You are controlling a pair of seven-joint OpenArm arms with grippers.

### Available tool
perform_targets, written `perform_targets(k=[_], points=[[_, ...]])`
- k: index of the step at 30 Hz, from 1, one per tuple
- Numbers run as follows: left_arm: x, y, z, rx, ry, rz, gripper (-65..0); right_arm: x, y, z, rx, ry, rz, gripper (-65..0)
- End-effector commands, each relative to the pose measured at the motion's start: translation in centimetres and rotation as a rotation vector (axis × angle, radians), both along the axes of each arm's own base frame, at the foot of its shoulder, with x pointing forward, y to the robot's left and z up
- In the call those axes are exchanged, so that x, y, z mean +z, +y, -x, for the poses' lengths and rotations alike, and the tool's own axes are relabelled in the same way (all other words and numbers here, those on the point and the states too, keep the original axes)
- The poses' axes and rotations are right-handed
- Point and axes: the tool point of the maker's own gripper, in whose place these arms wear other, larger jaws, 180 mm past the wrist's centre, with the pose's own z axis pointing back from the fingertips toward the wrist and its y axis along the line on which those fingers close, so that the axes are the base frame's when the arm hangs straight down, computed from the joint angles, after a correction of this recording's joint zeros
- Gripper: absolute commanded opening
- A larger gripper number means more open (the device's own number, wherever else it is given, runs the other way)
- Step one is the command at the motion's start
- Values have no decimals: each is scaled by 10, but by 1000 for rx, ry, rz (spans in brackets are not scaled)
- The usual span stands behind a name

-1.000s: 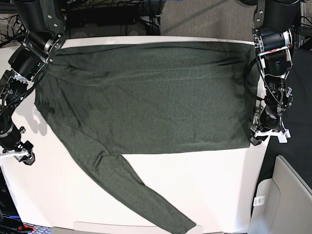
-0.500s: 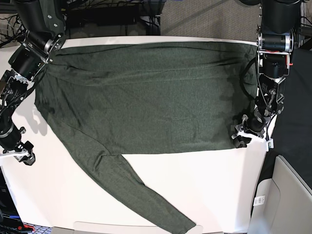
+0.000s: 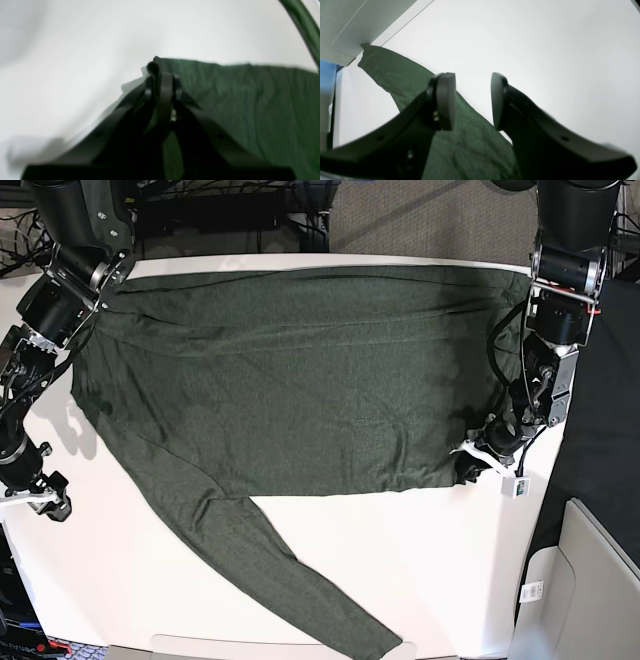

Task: Fold the T-shirt properly
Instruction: 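Grasp the side edges with both grippers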

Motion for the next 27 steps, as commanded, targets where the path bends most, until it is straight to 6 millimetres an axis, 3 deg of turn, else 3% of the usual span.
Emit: perform_targets(k=[1,4,8,10,17,22,27], points=[[9,6,-1,-13,-10,-29,-650,26,-10,-10,-20,-74,32,-416],[28,3,-2,-53,-66,-48,-650,16,-8,-19,-28,-52,11,-416],[40,-4,3,-90,-102,-55,-650,1,3,-32,-13,1,-17,-416],[45,-9,3,-101,-119,-49,-650,-6,21,-45,30,41,14,-416],[74,1,4,-49,-205,-7,-650,-12,70,-85,150,50,280,-415],[86,1,9,-43,-244,4,-650,-33,82,-98,183,86,281,-414],[87,5,14,-31,-249,8,-650,-56,78,-96,172,121,262,-414]])
